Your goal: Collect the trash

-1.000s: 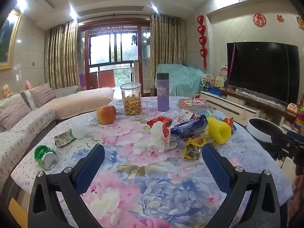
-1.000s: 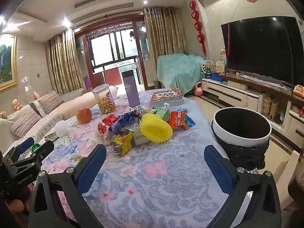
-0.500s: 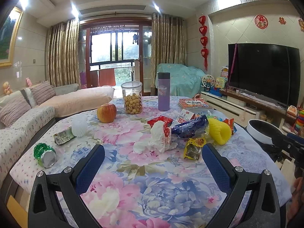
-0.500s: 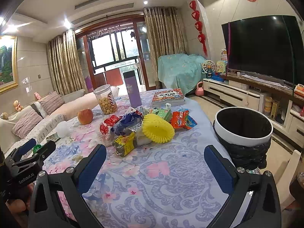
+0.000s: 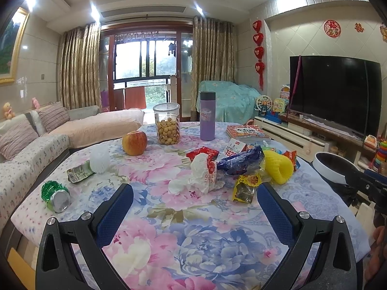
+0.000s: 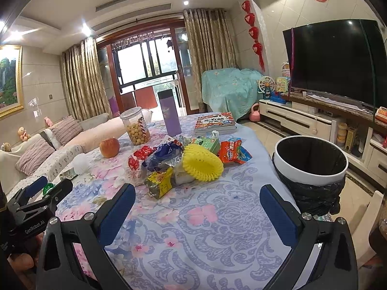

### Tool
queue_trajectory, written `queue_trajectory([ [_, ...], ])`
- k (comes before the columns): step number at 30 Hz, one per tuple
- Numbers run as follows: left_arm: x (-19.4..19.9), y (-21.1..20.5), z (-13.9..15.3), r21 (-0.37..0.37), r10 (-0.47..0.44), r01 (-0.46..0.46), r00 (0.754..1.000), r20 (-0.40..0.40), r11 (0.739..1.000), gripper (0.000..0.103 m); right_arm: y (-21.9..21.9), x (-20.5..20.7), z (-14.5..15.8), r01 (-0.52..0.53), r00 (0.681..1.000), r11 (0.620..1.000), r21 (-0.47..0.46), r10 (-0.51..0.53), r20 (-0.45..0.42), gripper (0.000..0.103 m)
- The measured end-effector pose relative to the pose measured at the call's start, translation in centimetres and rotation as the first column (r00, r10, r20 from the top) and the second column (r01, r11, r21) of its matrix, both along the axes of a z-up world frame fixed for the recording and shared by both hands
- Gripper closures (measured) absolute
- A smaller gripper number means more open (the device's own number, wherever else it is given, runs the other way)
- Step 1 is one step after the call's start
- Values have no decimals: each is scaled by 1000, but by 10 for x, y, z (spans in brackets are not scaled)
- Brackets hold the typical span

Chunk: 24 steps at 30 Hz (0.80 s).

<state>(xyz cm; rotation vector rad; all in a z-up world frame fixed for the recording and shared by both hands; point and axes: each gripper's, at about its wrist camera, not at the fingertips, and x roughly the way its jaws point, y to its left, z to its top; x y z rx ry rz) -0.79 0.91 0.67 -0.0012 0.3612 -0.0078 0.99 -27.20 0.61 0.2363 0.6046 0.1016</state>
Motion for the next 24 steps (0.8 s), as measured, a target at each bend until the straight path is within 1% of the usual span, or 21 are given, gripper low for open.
queue_trajectory([
  [24,0,0,0,-2,-7,7,1000,-2,1000,0,2,-2,3,-5,1000,1000,3,5,7,0],
])
